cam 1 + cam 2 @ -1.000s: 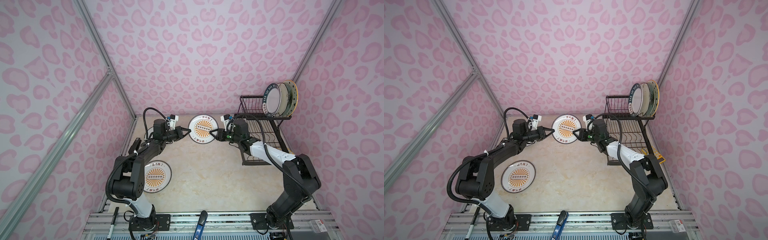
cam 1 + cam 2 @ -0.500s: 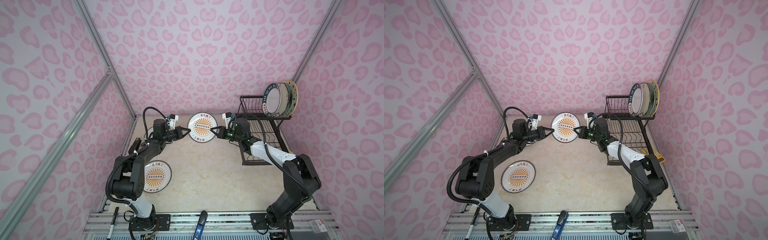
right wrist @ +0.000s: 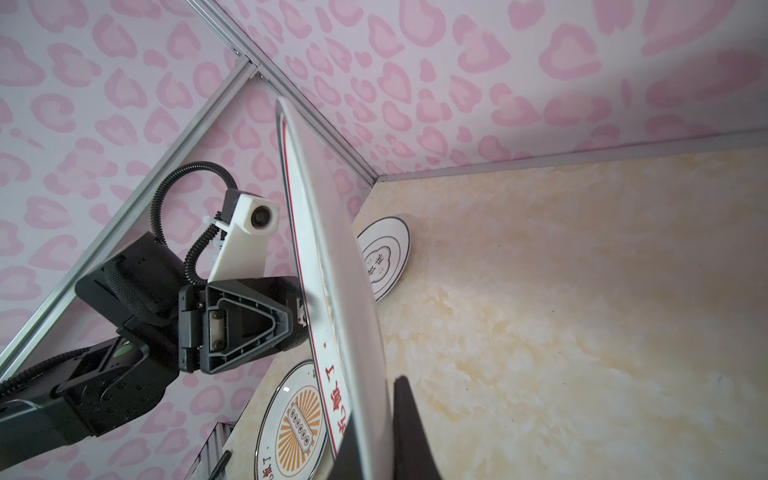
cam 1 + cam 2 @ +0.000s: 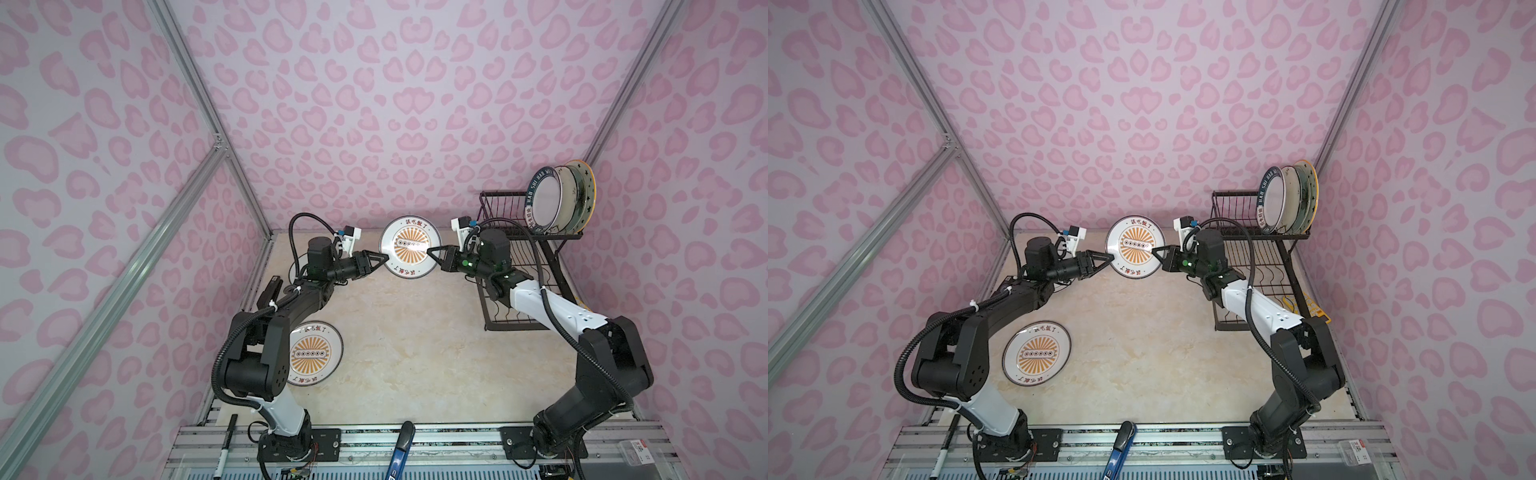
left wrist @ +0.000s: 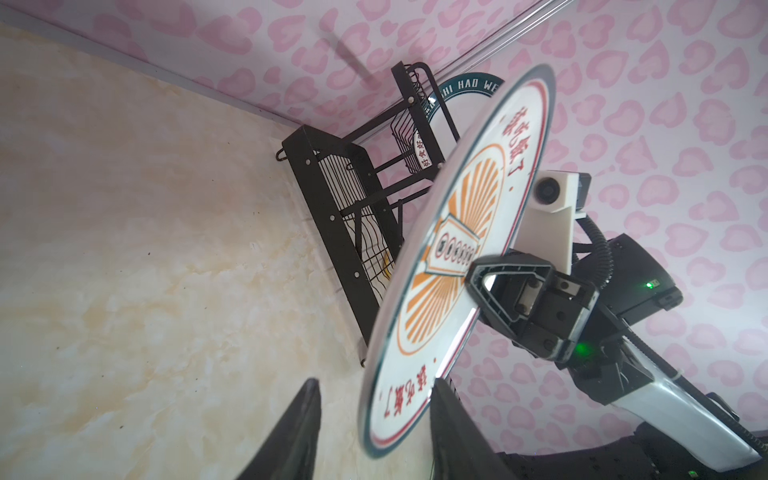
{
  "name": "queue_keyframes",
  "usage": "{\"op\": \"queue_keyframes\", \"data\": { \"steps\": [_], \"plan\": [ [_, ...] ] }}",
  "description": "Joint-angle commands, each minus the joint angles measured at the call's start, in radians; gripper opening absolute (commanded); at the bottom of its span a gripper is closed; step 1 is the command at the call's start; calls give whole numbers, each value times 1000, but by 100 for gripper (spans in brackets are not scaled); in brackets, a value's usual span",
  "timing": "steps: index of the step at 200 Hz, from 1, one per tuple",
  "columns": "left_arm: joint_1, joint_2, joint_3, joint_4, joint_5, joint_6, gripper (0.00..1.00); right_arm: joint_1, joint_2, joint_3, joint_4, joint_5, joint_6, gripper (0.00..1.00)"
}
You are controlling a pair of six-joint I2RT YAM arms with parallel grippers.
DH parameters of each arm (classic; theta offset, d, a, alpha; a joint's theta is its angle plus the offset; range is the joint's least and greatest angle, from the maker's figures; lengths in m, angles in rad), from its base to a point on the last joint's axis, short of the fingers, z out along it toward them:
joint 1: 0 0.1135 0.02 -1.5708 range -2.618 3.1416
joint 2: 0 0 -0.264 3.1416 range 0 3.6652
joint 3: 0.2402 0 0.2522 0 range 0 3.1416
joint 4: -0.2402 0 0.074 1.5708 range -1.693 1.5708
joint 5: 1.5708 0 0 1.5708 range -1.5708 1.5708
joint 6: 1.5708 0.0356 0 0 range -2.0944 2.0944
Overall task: Load the plates into the dish rack
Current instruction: 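Release the left gripper and carry the sunburst plate to the rack with the right gripper, then lower the sunburst plate into the rack's nearest slot with the right gripper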
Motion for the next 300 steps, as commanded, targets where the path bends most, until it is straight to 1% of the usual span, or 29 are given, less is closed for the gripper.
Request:
{"op": "queue_keyframes", "data": {
  "steps": [1, 39, 76, 95, 121, 139, 158, 204, 255, 300],
  "plan": [
    [0, -39, 13, -57, -28, 67, 46, -10, -36, 31, -27, 23, -69, 0],
    [-2, -108, 26, -209, -97, 163, 46, -36, -115, 95, -139, 98, -171, 0],
    [-1, -182, 39, -262, -128, 192, 46, -66, -198, 178, -280, 244, -299, 0],
    [-2, -205, 51, -315, -131, 219, 46, -82, -231, 205, -335, 342, -361, 0],
    [-2, -207, 64, -361, -131, 245, 46, -107, -253, 247, -404, 509, -437, 0],
    [-1, -206, 64, -363, -127, 246, 46, -136, -245, 283, -437, 604, -464, 0],
    [-2, -204, 66, -366, -119, 246, 46, -163, -243, 287, -422, 696, -479, 0],
    [-2, -214, 75, -402, -118, 271, 46, -245, -211, 322, -415, 762, -498, 0],
    [-1, -222, 79, -430, -131, 281, 45, -307, -180, 372, -426, 874, -557, 0],
    [-2, -260, 91, -477, -178, 309, 46, -359, -135, 418, -442, 895, -593, 0]
  ]
}}
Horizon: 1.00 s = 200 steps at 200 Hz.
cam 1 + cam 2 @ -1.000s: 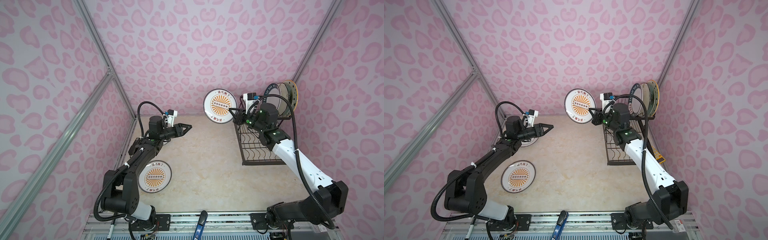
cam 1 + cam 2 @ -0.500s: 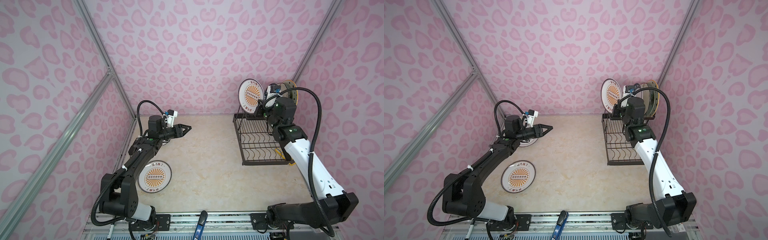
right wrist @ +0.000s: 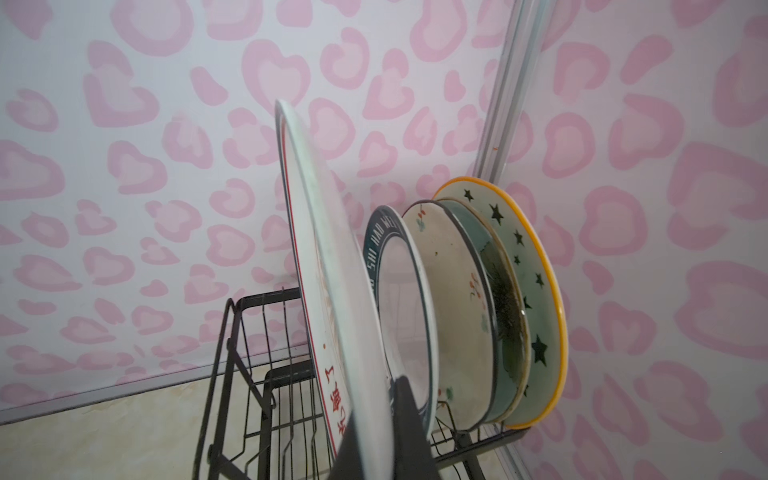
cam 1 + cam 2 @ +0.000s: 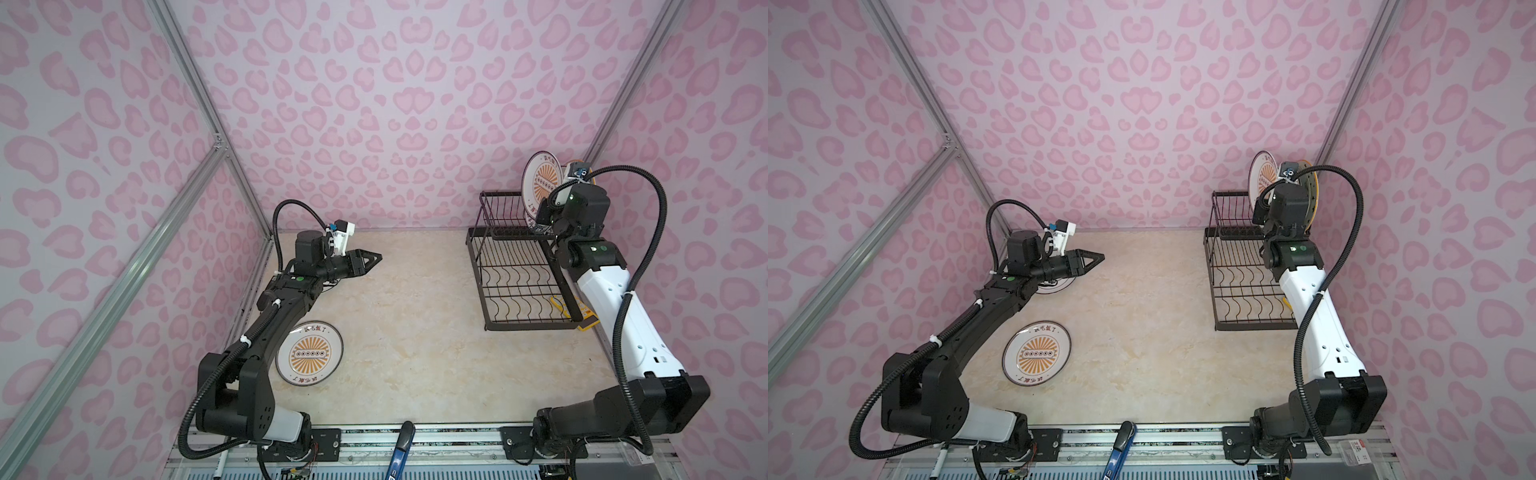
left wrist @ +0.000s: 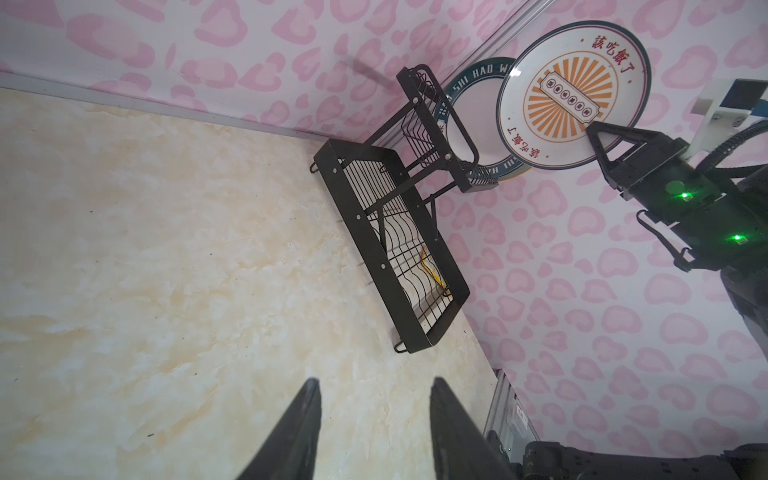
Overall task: Load the plates into the dish rack
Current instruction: 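Lower the sunburst plate into the rack's nearest slot with the right gripper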
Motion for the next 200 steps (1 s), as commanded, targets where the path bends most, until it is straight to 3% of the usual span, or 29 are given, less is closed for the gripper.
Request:
{"op": "queue_keyframes", "data": {
  "steps": [1, 200],
  "plan": [
    [0, -25, 17, -21, -30, 33, 46, -13, 20, 24, 33, 39, -34, 0],
    [1, -87, -8, -34, -58, 67, 45, -39, 187, 102, 24, 11, -49, 0]
  ]
}}
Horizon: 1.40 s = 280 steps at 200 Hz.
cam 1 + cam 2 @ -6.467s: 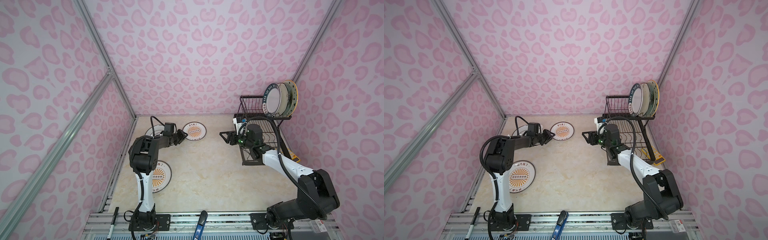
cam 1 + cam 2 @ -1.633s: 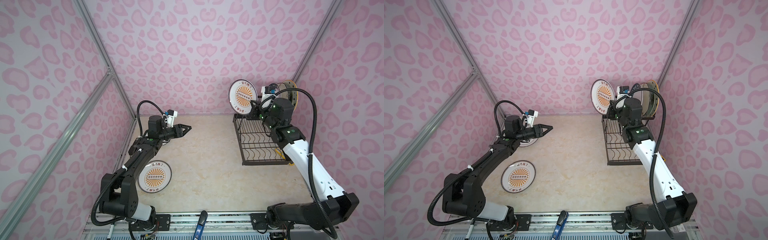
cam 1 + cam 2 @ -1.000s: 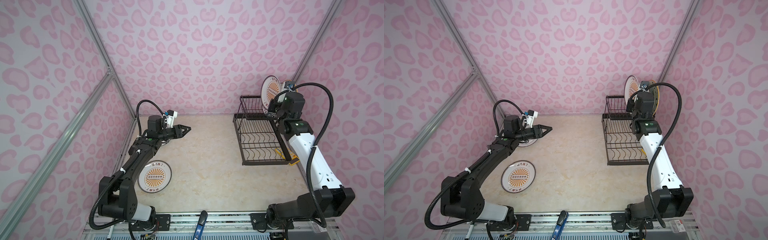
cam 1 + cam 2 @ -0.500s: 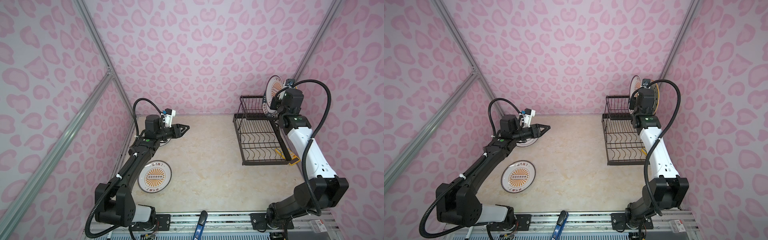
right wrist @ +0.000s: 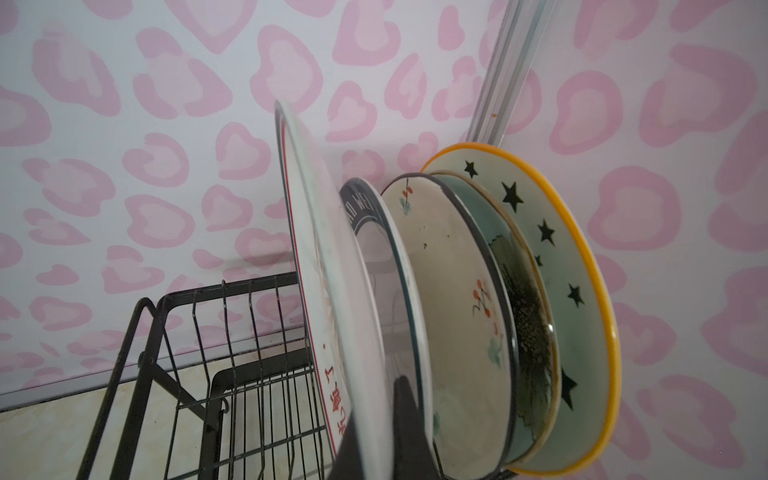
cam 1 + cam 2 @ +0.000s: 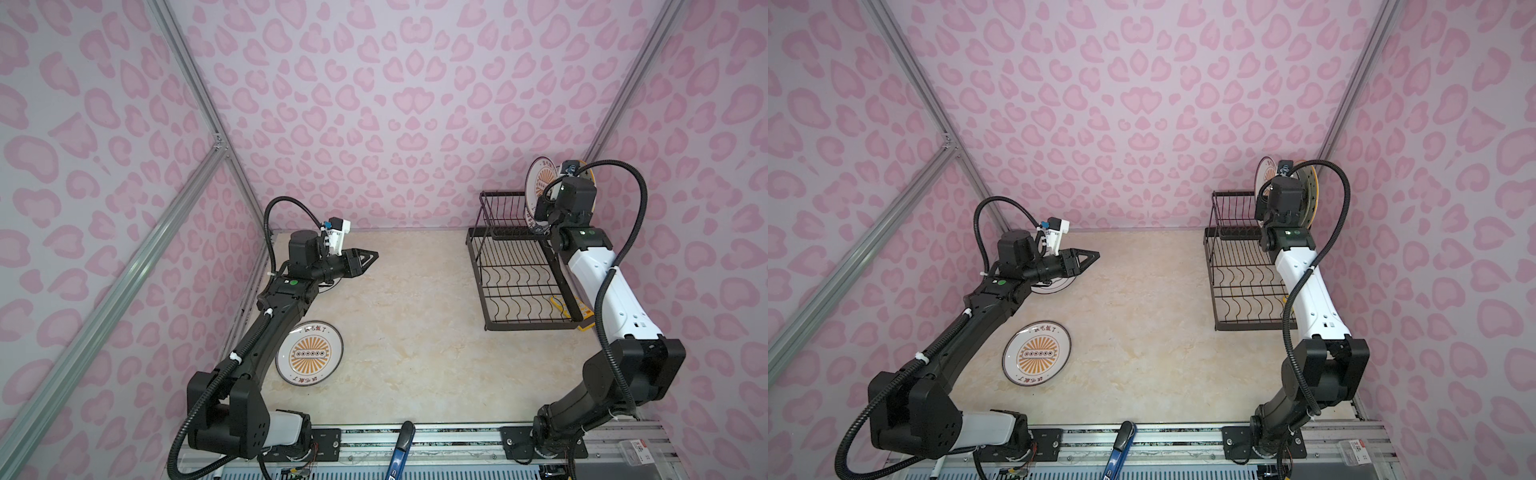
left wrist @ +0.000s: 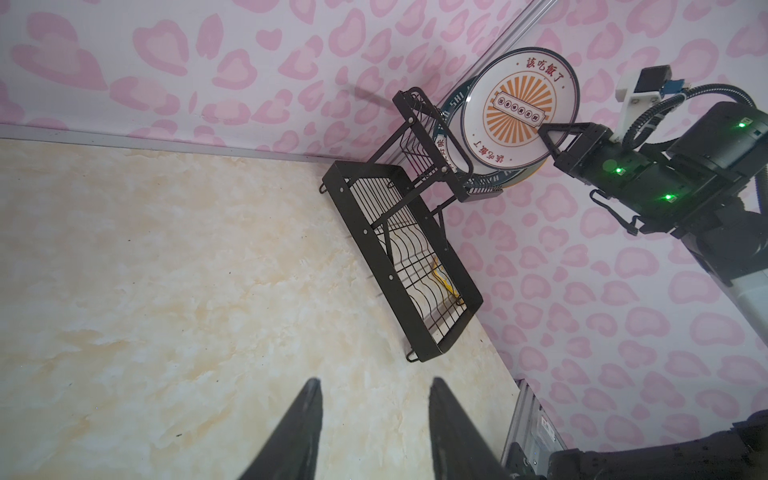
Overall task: Load the plates into the dish rack
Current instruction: 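Lower the sunburst plate into the rack's nearest slot with the right gripper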
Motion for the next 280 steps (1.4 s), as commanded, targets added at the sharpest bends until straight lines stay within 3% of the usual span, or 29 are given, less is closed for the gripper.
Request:
{"op": "queue_keyframes", "data": {
  "steps": [1, 207, 280],
  "plan": [
    [1, -12, -3, 3, -2, 16, 45, 0, 13, 9, 31, 3, -12, 0],
    [6, 18, 5, -3, -17, 22, 44, 8, 116, 17, 28, 64, -17, 0],
    [8, 15, 2, -8, -20, 25, 44, 9, 115, 1, 21, 16, 8, 0]
  ]
}}
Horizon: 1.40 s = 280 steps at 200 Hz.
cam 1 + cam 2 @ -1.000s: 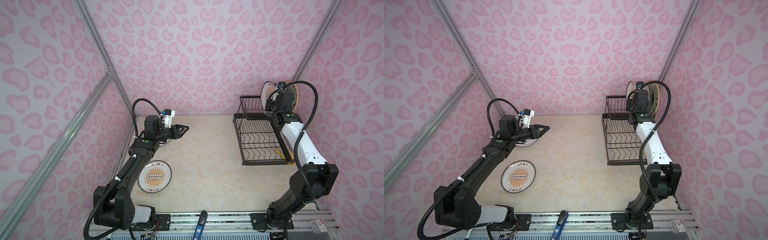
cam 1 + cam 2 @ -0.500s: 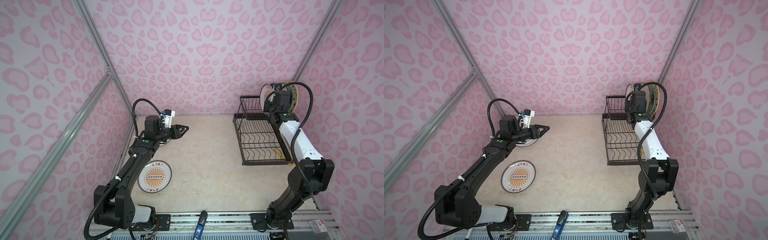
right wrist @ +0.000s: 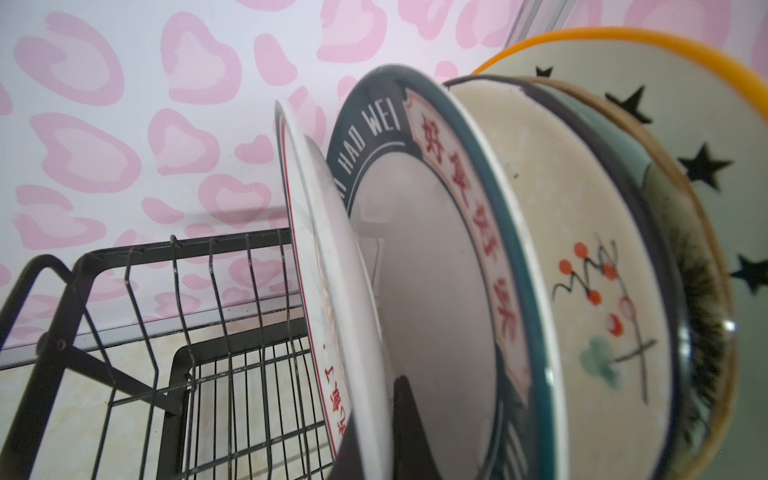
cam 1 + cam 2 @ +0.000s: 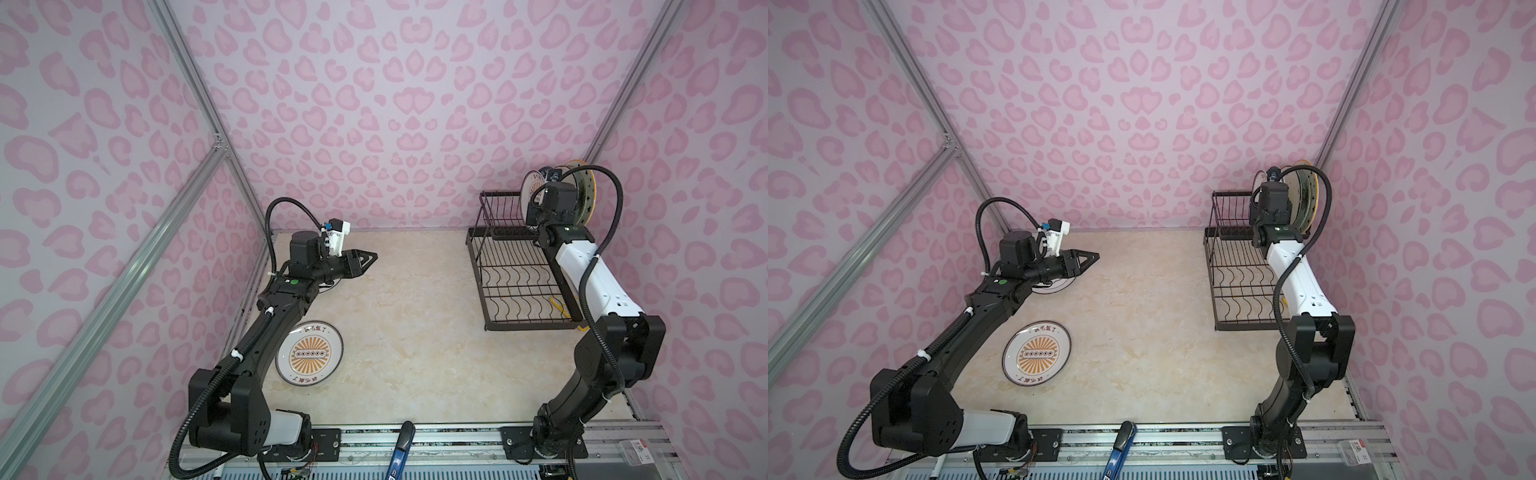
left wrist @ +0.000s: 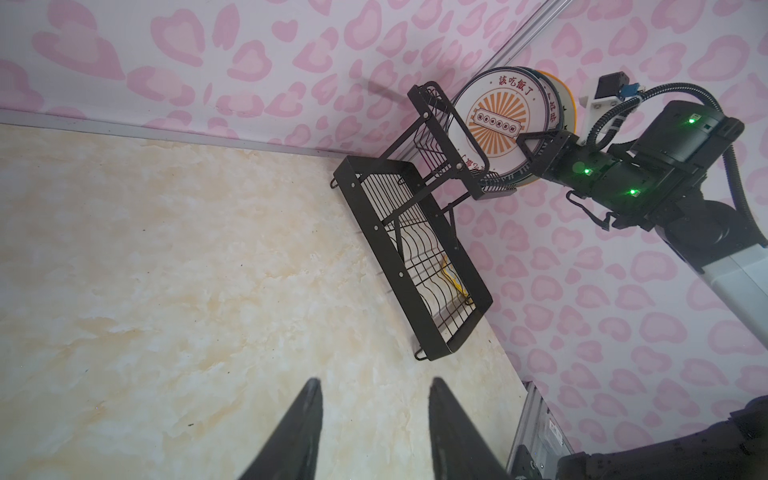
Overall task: Load the plates into the dish rack
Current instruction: 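Lower the sunburst plate into the rack's nearest slot with the right gripper, then open the right gripper and withdraw it while the left reaches the white plate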
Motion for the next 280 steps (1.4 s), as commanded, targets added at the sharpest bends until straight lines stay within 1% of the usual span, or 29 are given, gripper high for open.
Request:
{"op": "queue_keyframes", "data": {
  "steps": [1, 77, 99, 118, 218, 280],
  "plan": [
    [2, 0, 3, 10, 0, 19, 44, 0, -1, -11, 22, -23, 23, 0],
    [6, 0, 6, 5, -1, 19, 44, 10, 5, -16, 5, -31, 33, 0],
    [7, 3, 11, 2, -1, 19, 44, 11, -2, -19, 5, -32, 37, 14],
    [8, 4, 11, 3, -1, 17, 44, 10, -6, -20, 5, -31, 34, 19],
    [12, 10, 20, -14, -11, 17, 44, 11, -60, -26, 4, -22, 22, 33],
    [14, -5, 6, -15, -25, 17, 44, 11, -101, -30, -3, -43, 27, 34]
  ]
}}
